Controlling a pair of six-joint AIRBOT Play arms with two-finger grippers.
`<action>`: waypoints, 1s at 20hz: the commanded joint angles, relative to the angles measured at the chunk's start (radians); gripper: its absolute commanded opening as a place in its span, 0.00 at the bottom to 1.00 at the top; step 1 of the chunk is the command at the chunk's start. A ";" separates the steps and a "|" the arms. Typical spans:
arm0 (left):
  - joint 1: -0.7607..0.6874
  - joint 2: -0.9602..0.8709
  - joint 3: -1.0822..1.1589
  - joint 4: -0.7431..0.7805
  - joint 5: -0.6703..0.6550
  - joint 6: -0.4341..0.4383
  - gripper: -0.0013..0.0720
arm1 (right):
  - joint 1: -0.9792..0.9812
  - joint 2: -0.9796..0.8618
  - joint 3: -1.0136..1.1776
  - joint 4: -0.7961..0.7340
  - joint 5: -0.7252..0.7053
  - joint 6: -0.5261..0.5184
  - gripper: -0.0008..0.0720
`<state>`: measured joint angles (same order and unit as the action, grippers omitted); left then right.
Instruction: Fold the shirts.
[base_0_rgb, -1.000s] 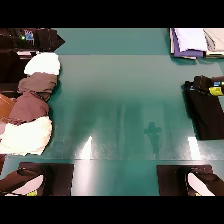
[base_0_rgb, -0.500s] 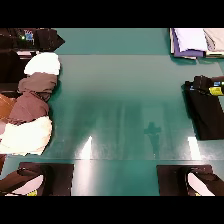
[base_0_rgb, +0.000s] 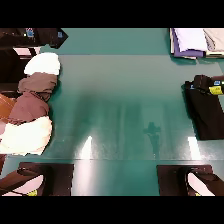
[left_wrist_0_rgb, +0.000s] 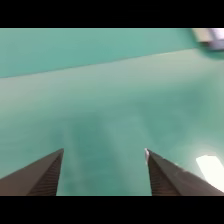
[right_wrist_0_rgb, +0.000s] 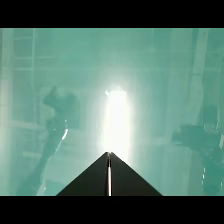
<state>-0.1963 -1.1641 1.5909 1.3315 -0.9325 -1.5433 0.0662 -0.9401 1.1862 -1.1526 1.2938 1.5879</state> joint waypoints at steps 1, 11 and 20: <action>0.012 -0.087 0.000 0.365 0.037 -0.107 0.86 | 0.001 0.001 0.001 0.000 -0.018 0.000 0.03; 0.286 -0.587 0.000 0.384 0.322 -0.135 0.86 | 0.001 0.001 0.001 0.001 -0.057 0.000 0.03; 0.311 -0.713 0.035 0.381 0.468 -0.132 0.72 | 0.001 0.001 0.001 0.010 -0.043 0.001 0.03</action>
<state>0.1081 -1.8545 1.6123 1.7138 -0.5030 -1.6768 0.0669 -0.9401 1.1862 -1.1458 1.2476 1.5879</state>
